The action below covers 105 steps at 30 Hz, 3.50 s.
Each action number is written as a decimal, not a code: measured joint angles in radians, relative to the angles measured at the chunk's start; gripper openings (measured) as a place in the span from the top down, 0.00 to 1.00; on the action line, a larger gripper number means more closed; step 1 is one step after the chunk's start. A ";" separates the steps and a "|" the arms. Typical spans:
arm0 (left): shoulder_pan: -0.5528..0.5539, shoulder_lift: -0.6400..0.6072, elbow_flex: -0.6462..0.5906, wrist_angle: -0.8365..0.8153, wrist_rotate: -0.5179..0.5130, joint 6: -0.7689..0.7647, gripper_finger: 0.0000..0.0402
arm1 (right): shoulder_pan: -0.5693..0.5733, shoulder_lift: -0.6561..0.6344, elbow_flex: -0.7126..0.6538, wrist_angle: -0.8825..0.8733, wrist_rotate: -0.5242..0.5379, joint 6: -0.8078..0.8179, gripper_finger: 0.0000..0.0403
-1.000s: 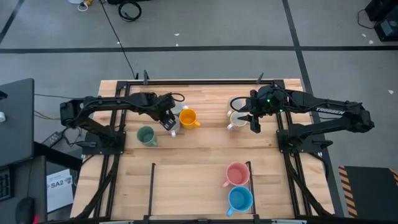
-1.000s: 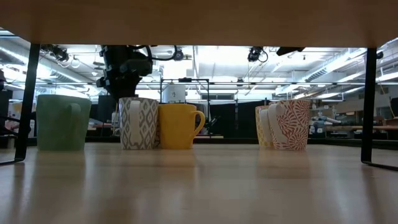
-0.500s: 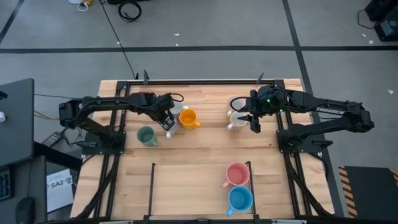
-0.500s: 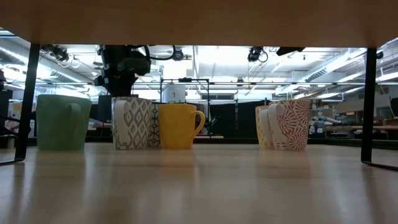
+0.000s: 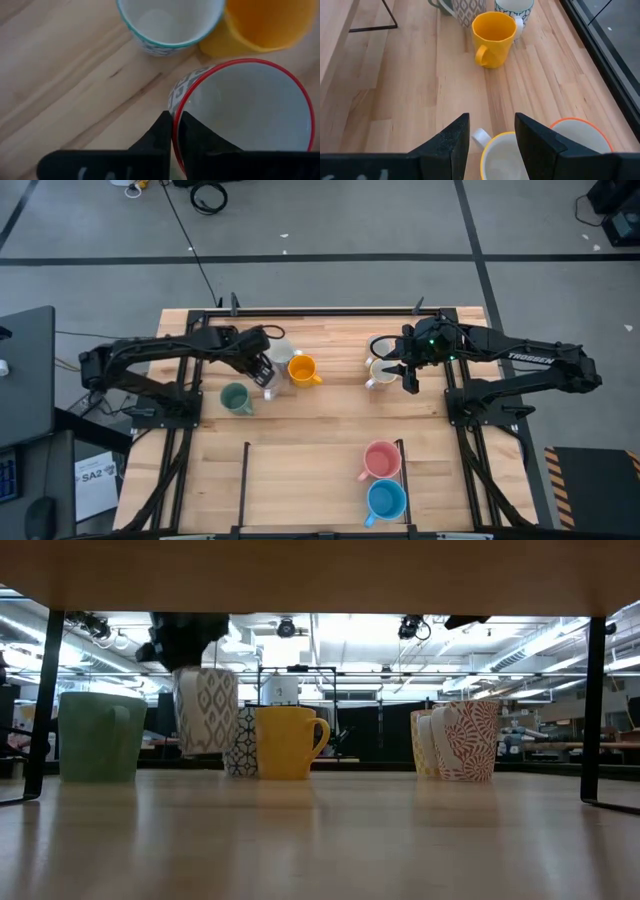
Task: Place coffee mugs
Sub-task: Put the grey mug on the shelf
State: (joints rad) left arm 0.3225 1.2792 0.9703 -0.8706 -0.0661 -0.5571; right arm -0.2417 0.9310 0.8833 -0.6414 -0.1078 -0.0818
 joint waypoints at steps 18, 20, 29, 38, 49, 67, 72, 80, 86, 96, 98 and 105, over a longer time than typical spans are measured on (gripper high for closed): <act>-0.143 -0.147 0.274 -0.235 0.032 -0.227 0.94 | 0.000 0.000 0.000 0.001 0.000 0.005 0.60; -0.187 -0.144 0.343 -0.285 0.000 -0.270 0.94 | 0.000 0.000 0.000 0.001 0.000 0.011 0.60; -0.441 -0.100 0.555 -0.479 -0.083 -0.588 0.94 | 0.000 0.000 0.000 0.002 0.000 0.011 0.60; -0.685 -0.008 0.590 -0.488 -0.040 -0.905 0.94 | 0.000 0.000 0.000 0.004 0.000 0.011 0.60; -0.875 0.104 0.589 -0.428 0.018 -1.164 0.94 | 0.000 0.000 0.000 0.004 0.000 0.008 0.60; -0.995 0.206 0.591 -0.350 0.003 -1.257 0.94 | 0.000 0.000 0.000 0.004 0.000 0.008 0.60; -1.013 0.211 0.591 -0.347 -0.020 -1.259 0.94 | 0.000 0.000 0.000 0.004 0.000 0.008 0.60; -1.028 0.213 0.591 -0.342 -0.021 -1.271 0.94 | 0.000 0.000 0.000 0.004 0.000 0.008 0.60; -1.033 0.213 0.590 -0.335 -0.013 -1.273 0.94 | 0.000 0.000 0.000 0.004 0.000 0.008 0.60; -1.034 0.217 0.588 -0.306 -0.001 -1.275 0.92 | 0.000 0.000 0.000 0.004 0.000 0.008 0.60; -1.034 0.217 0.588 -0.306 0.000 -1.275 0.90 | 0.000 0.000 0.000 0.004 0.000 0.008 0.60; -1.034 0.217 0.588 -0.305 -0.003 -1.275 0.90 | 0.000 0.000 0.000 0.004 0.000 0.008 0.60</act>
State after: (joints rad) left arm -0.7116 1.4960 1.5585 -1.1759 -0.0693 -1.8317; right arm -0.2417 0.9314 0.8833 -0.6376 -0.1074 -0.0738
